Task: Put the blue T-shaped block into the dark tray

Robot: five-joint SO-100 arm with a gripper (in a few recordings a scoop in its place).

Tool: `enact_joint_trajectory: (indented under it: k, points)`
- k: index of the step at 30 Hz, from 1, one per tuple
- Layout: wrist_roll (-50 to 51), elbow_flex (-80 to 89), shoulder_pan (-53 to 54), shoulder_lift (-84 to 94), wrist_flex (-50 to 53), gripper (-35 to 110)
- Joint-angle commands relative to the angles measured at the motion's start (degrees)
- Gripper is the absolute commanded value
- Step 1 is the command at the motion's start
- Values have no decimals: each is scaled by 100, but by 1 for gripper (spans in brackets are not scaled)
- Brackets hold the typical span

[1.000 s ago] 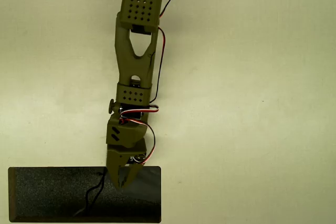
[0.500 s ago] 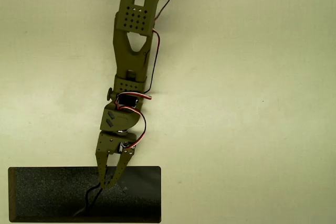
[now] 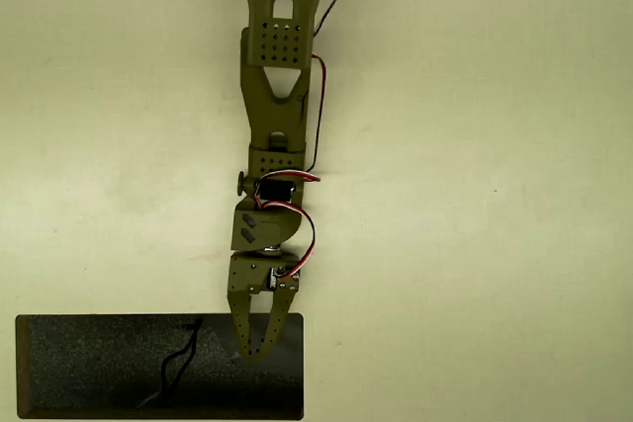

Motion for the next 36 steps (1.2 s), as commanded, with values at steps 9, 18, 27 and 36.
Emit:
enact_joint_trajectory:
  k: [9, 18, 27, 36]
  points:
    - [-220, 0, 9, -70, -466, 3]
    - [-220, 0, 9, -70, -466, 3]
    - [-220, 0, 9, -70, -466, 3]
    - [-220, 0, 9, -70, -466, 3]
